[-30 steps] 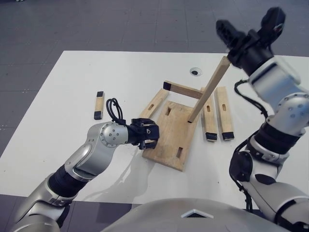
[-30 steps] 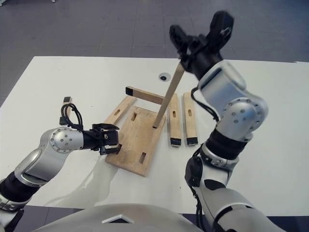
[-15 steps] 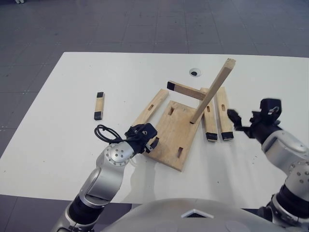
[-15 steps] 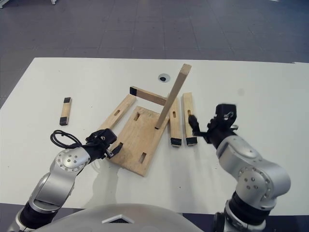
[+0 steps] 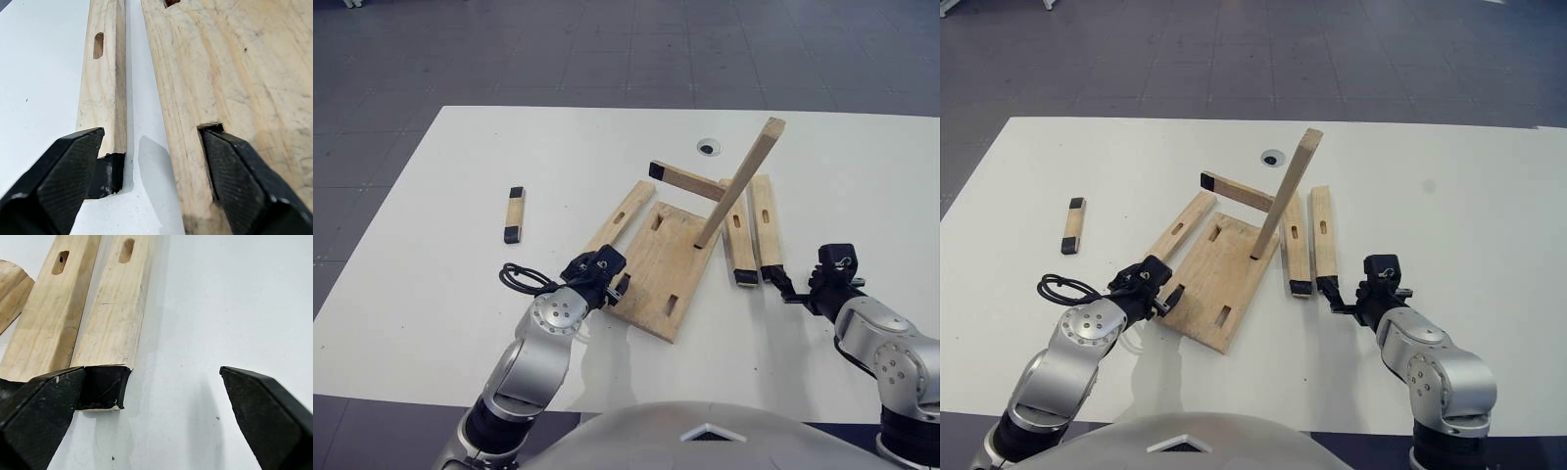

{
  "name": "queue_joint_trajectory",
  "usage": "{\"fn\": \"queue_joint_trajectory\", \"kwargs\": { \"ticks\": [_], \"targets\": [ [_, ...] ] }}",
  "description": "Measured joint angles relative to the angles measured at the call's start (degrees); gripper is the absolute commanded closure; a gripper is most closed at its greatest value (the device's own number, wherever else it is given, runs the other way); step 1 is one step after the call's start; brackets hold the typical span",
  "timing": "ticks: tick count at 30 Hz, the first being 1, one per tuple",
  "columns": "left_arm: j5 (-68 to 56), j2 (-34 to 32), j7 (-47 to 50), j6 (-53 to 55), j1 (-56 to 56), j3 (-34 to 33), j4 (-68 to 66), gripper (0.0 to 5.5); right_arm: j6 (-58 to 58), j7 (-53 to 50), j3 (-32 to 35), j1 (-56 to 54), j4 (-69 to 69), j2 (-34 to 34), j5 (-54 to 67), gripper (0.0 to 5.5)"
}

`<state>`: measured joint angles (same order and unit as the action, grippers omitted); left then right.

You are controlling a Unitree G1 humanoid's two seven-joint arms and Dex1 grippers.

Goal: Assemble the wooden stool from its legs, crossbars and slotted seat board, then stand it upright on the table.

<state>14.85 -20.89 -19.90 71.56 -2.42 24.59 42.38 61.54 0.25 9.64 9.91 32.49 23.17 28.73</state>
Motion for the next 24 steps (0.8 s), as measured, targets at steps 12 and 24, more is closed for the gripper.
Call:
{"fn": "queue_joint_trajectory", "kwargs": {
  "ticks": [12, 24],
  "targets": [
    [-2.15, 3.96, 4.90, 2.20, 4.45, 0.96, -1.74, 1.78, -1.92, 1.58, -2.43, -6.22, -4.03, -2.35, -3.84, 0.49],
    [-3.56, 3.92, 6.51, 1.72, 4.95, 1.05, -2.46, 1.78, -0.33, -1.47, -4.13, -11.12, -6.83, -7.37, -8.23, 0.49]
  ]
}}
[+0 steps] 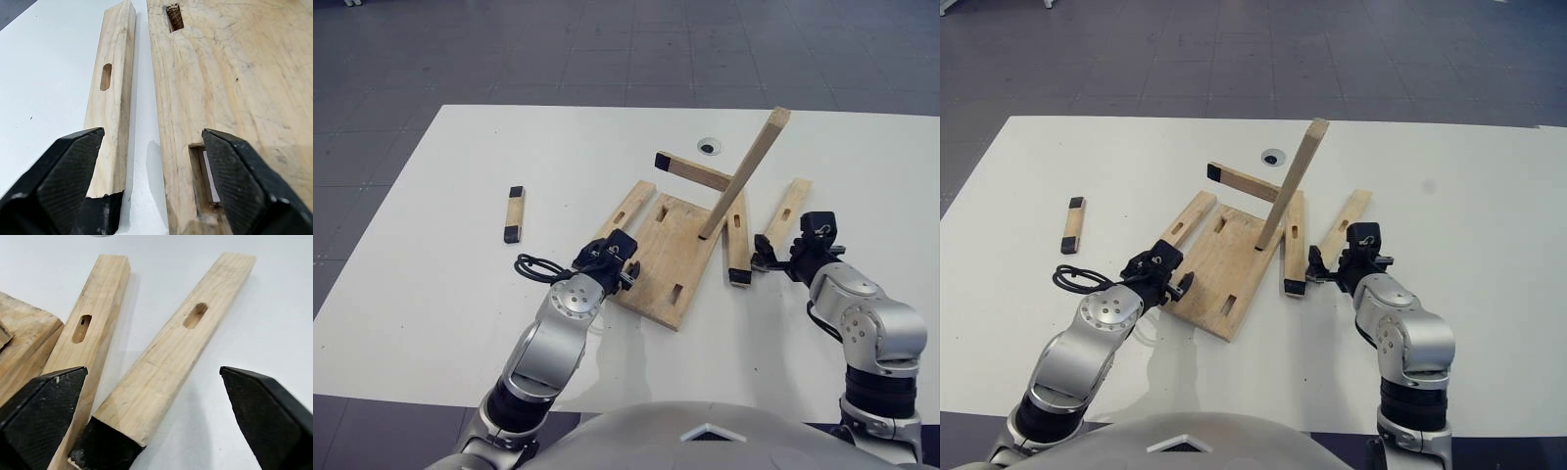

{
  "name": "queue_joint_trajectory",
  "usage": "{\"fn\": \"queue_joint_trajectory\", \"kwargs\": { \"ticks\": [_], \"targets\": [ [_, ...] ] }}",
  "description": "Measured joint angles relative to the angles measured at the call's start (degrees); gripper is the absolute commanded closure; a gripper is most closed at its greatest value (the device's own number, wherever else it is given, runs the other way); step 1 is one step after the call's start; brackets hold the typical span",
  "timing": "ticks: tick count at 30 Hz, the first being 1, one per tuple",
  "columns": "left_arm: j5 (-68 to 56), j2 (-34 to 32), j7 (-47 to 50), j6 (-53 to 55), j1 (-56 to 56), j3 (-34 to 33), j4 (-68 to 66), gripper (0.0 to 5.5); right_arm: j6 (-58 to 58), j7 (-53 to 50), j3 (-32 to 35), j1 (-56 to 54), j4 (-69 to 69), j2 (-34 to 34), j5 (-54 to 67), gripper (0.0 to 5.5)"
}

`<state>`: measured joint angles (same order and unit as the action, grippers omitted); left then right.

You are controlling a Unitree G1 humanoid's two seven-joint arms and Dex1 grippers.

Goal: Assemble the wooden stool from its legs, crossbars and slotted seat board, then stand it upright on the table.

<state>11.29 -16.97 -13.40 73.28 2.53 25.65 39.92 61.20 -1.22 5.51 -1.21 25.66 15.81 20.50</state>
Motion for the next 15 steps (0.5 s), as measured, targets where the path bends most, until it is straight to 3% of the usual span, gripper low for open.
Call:
{"fn": "queue_joint_trajectory", "kwargs": {
  "ticks": [15],
  "targets": [
    [-2.10, 0.70, 1.47, 0.33, 0.65, -0.62, -0.69, 1.78, 0.38, 1.76, 0.34, 4.59, -0.23, 0.59, -4.52, 0.49]
  ]
}}
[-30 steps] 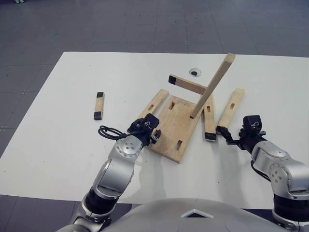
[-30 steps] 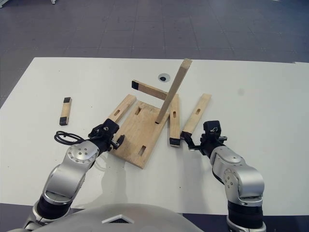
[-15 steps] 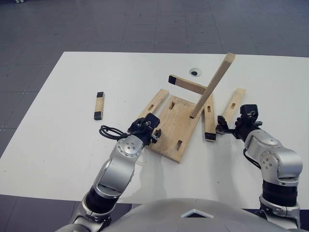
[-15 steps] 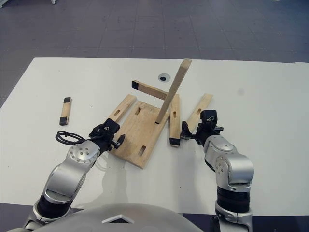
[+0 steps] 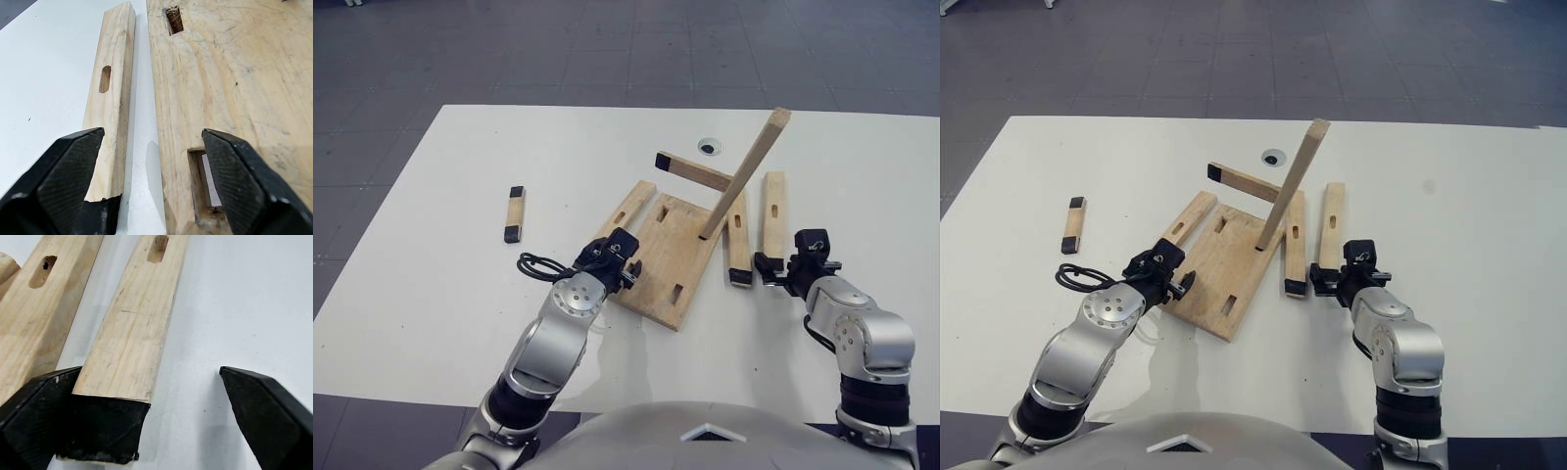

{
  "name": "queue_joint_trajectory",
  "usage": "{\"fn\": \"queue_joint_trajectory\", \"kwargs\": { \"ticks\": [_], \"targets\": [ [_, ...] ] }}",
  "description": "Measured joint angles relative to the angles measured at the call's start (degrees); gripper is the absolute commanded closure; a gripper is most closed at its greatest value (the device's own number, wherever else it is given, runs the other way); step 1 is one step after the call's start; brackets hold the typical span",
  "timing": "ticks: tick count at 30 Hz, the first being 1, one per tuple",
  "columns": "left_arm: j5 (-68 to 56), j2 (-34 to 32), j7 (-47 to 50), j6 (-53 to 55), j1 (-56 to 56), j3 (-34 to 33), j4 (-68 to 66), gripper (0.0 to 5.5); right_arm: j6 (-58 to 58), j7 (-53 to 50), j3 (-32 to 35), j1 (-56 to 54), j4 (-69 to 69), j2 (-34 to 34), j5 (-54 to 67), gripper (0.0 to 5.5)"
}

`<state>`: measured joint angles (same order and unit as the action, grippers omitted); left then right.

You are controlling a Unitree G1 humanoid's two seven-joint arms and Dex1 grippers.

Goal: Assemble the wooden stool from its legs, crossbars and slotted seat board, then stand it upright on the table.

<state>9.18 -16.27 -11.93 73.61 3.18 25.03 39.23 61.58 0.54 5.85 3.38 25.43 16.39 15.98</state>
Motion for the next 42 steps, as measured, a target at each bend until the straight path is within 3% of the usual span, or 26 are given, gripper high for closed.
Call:
{"fn": "queue_joint_trajectory", "kwargs": {
  "ticks": [3, 10, 17, 29, 33, 38, 42],
  "targets": [
    [-0.89, 3.01, 1.21, 0.72, -0.01, -1.94, -0.14, 1.78, -0.20, 0.50, 1.53, 1.76, 1.07, 0.20, -0.04, 0.49],
    [-0.97, 19.15, 11.24, 3.03, -0.08, -14.11, -2.75, 1.78, -2.81, 1.35, -0.25, -2.55, -4.30, 0.24, -2.08, 0.49],
    [0.02, 19.18, 14.79, 3.61, -0.38, -14.41, -3.63, 1.78, -4.30, 3.79, -1.75, -3.90, -6.53, 1.20, -2.77, 1.42],
    [-0.70, 17.30, 14.75, 7.23, 10.21, -23.27, -1.08, 1.78, -7.28, 6.48, -2.46, -3.60, -9.06, 3.37, -2.90, 3.37],
    [-1.65, 15.84, 14.21, 6.89, 11.06, -25.83, -0.98, 1.78, -8.46, 7.48, 1.61, -5.50, -12.84, 4.90, -2.38, 3.47],
    [-9.40, 6.94, 3.49, 0.65, 15.82, -35.07, -4.90, 1.78, -9.00, 9.70, 14.31, -16.87, -19.56, 6.54, 4.09, 3.47],
    [-35.51, 2.46, -21.83, 4.51, 25.65, -50.32, -11.31, 1.78, -9.68, 17.06, 22.53, -35.78, -23.08, 10.94, 16.14, 3.47]
  ]
}}
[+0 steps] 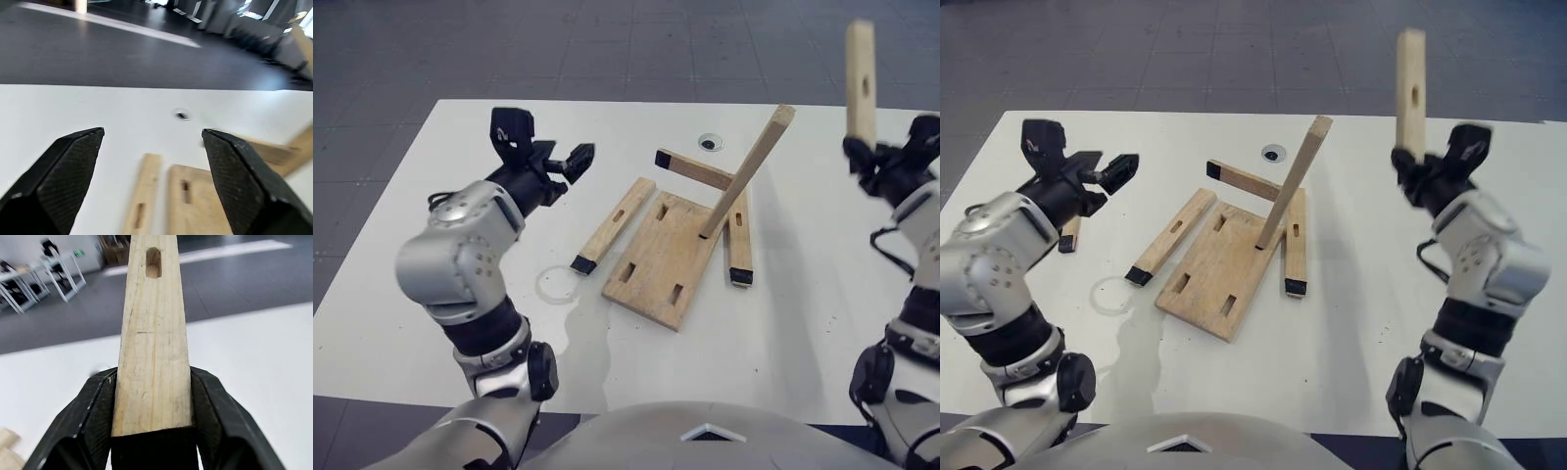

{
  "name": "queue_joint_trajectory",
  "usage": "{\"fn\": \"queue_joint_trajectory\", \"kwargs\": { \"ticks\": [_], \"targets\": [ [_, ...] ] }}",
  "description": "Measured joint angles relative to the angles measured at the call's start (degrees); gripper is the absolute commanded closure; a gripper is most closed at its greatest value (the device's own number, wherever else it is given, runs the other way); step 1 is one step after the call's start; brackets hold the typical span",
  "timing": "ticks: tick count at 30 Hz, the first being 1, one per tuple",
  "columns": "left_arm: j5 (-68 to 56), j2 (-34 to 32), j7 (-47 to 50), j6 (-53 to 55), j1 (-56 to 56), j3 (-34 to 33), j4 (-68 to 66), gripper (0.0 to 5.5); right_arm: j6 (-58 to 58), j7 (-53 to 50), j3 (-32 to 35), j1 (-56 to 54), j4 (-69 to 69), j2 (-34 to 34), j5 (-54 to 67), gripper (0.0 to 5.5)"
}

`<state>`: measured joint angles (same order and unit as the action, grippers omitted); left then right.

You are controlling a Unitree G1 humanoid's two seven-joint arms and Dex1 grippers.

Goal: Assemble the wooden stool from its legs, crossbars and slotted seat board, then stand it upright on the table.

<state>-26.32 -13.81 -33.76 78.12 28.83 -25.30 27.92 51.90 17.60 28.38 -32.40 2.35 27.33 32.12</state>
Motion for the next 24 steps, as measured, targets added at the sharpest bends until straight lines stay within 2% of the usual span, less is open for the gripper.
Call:
{"fn": "queue_joint_trajectory", "kwargs": {
  "ticks": [3, 6, 10, 14, 19, 24],
  "targets": [
    [-14.97, -8.39, -14.90, 3.94, 7.55, -4.73, -9.56, 1.27, 5.10, 6.98, 3.55, -11.97, -2.29, 0.68, 13.61, 3.47],
    [-22.54, -12.90, -21.02, 4.77, 14.38, -4.71, -17.53, 0.90, 10.60, 13.17, 3.59, -18.60, -3.21, 0.96, 24.58, 3.47],
    [-28.26, -13.01, -21.75, 5.31, 19.51, -3.12, -23.01, 0.90, 16.10, 20.86, -4.23, -20.61, -0.36, -0.61, 32.86, 3.47],
    [-32.96, -11.19, -20.71, 6.06, 21.41, -0.18, -25.21, 0.90, 16.44, 25.34, -11.13, -18.63, 1.81, -2.05, 33.46, 3.47],
    [-37.50, -10.69, -17.73, 6.86, 21.41, 1.49, -23.70, 0.90, 15.74, 27.68, -16.31, -16.82, 2.77, -2.77, 33.26, 3.47],
    [-38.61, -10.75, -16.76, 4.62, 21.94, 3.21, -25.51, 0.90, 15.88, 26.86, -18.12, -13.05, 7.50, -3.10, 33.96, 3.47]
  ]
}}
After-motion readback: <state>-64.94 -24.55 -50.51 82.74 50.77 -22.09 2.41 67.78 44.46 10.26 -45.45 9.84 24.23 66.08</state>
